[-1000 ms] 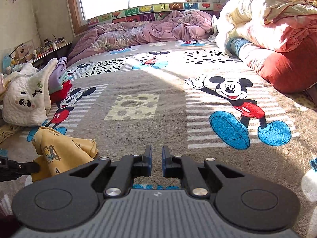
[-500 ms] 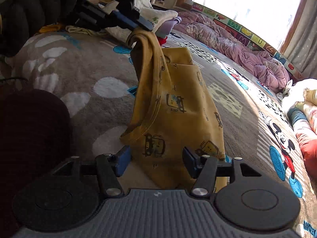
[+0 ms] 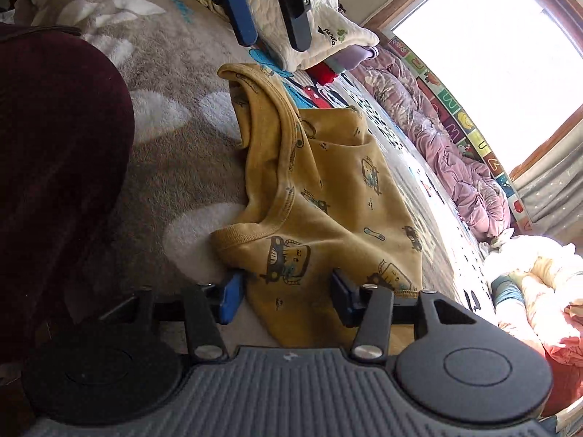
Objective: Fold clothes
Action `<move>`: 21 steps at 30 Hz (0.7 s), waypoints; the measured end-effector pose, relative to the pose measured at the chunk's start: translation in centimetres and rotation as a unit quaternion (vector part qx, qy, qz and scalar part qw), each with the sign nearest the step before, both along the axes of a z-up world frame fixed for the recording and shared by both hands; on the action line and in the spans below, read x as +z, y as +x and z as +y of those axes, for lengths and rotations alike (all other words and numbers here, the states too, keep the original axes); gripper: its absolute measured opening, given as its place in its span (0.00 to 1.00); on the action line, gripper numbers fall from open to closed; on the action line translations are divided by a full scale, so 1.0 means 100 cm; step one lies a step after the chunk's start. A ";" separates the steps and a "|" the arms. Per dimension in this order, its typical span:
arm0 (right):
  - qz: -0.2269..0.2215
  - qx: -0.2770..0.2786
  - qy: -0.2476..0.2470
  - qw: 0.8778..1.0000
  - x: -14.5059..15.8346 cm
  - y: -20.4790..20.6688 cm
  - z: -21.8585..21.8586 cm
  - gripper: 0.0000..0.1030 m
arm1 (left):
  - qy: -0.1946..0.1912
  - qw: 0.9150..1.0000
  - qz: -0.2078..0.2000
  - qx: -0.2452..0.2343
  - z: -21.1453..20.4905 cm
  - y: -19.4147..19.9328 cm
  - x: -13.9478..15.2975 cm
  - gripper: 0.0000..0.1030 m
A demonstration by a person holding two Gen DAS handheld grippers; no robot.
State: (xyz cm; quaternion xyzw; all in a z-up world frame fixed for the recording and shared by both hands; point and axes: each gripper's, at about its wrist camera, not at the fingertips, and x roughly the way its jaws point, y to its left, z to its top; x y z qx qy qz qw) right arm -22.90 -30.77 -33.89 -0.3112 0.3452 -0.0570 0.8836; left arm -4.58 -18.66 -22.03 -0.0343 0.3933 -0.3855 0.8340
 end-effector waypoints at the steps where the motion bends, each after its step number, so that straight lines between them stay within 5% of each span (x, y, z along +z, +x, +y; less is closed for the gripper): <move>1: -0.003 -0.001 0.011 1.000 0.003 -0.002 -0.001 0.25 | 0.028 0.999 -0.041 -0.019 0.000 -0.007 0.002 0.43; 2: -0.007 -0.003 0.021 1.000 0.006 -0.003 -0.003 0.17 | 0.056 0.994 -0.081 -0.037 0.000 -0.014 0.004 0.43; 5: -0.043 -0.021 0.044 0.998 0.024 -0.011 -0.014 0.17 | 0.131 0.970 -0.179 -0.096 -0.003 -0.032 -0.004 0.44; 9: -0.068 -0.068 0.084 0.992 0.039 -0.011 -0.042 0.17 | 0.199 0.938 -0.247 -0.141 -0.012 -0.042 -0.027 0.44; 16: -0.082 -0.094 0.140 0.982 0.055 -0.013 -0.063 0.19 | 0.233 0.917 -0.276 -0.169 -0.023 -0.044 -0.046 0.44; 21: -0.050 -0.012 0.108 0.993 0.048 -0.020 -0.026 0.47 | 0.241 0.913 -0.272 -0.186 -0.022 -0.043 -0.057 0.44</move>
